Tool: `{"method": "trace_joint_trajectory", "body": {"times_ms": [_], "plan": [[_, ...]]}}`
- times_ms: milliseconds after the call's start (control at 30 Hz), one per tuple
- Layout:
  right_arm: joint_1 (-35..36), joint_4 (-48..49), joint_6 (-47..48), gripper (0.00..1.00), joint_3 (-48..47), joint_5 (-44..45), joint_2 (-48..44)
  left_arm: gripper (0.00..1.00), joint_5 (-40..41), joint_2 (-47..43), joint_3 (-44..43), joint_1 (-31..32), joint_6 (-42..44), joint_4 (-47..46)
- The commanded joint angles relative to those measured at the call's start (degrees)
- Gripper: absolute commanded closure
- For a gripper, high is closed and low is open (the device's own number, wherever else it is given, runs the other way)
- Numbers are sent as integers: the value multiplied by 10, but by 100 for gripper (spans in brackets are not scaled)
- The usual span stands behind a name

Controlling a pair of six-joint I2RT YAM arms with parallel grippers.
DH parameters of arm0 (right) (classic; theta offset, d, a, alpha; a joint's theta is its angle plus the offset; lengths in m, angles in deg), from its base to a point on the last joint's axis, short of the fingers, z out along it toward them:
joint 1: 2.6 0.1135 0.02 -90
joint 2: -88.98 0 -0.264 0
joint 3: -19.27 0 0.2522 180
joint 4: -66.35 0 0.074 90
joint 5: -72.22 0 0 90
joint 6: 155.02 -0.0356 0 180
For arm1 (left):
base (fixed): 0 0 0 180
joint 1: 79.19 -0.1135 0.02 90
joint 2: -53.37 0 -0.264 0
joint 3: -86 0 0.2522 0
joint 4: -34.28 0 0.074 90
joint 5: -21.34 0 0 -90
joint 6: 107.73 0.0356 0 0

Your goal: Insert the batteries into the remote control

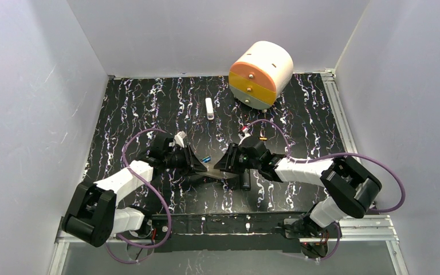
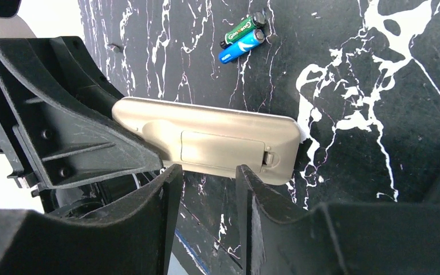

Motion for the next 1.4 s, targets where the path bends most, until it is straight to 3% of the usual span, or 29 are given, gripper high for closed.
{"method": "trace_joint_trajectory", "body": {"times_ms": [0,233,1033,1200,1367], "plan": [[-7,15,5,53,-12,-1,14,100,0,17,9,1,31,51],[-6,-13,-2,53,-12,-3,21,100,11,27,4,1,45,63],[-6,40,-4,44,-3,-32,56,100,17,32,9,1,42,61],[-6,92,-37,44,18,-59,63,100,0,39,12,1,36,43],[-6,230,-87,44,56,-101,72,100,-9,52,13,1,36,37]]}}
